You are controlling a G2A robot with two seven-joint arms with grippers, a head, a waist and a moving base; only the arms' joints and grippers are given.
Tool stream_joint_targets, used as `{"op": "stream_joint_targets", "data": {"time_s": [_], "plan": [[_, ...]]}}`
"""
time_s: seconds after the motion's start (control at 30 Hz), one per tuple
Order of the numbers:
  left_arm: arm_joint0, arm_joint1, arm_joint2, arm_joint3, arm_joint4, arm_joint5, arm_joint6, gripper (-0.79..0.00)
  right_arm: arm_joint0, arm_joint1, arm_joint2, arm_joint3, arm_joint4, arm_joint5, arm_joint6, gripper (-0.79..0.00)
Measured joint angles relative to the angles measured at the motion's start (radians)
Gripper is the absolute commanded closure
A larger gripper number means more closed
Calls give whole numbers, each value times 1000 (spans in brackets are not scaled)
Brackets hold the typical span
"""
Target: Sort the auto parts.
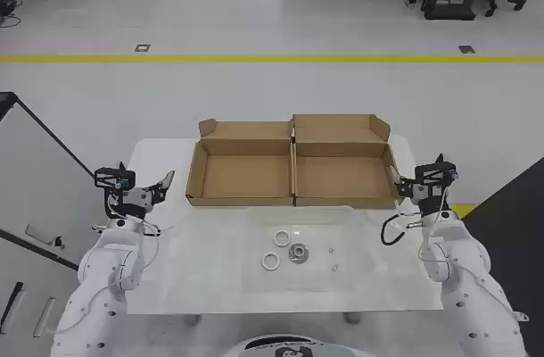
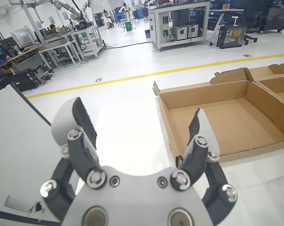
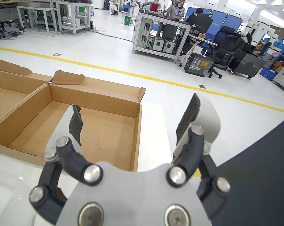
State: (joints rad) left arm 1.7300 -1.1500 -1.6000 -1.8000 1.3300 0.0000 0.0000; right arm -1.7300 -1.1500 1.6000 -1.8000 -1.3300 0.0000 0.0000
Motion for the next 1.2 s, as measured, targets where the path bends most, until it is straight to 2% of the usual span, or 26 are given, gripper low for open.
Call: {"op": "stream_joint_targets", "data": {"time_s": [0.33,0.47,0.7,0.93,1.2], "plan": [[0,0,0,0,0,0,0,-785,0,0,0,-1,0,-1,-1,-785],[0,0,0,0,0,0,0,-785,5,4,18,-33,-36,-46,-3,-785],[0,0,0,0,0,0,0,-785,-3,25,116,-190,-76,-252,128,-785],[0,0,0,0,0,0,0,-785,32,47,197,-307,-43,-521,248,-785],[0,0,0,0,0,0,0,-785,132,68,184,-361,47,-746,400,-785]]}}
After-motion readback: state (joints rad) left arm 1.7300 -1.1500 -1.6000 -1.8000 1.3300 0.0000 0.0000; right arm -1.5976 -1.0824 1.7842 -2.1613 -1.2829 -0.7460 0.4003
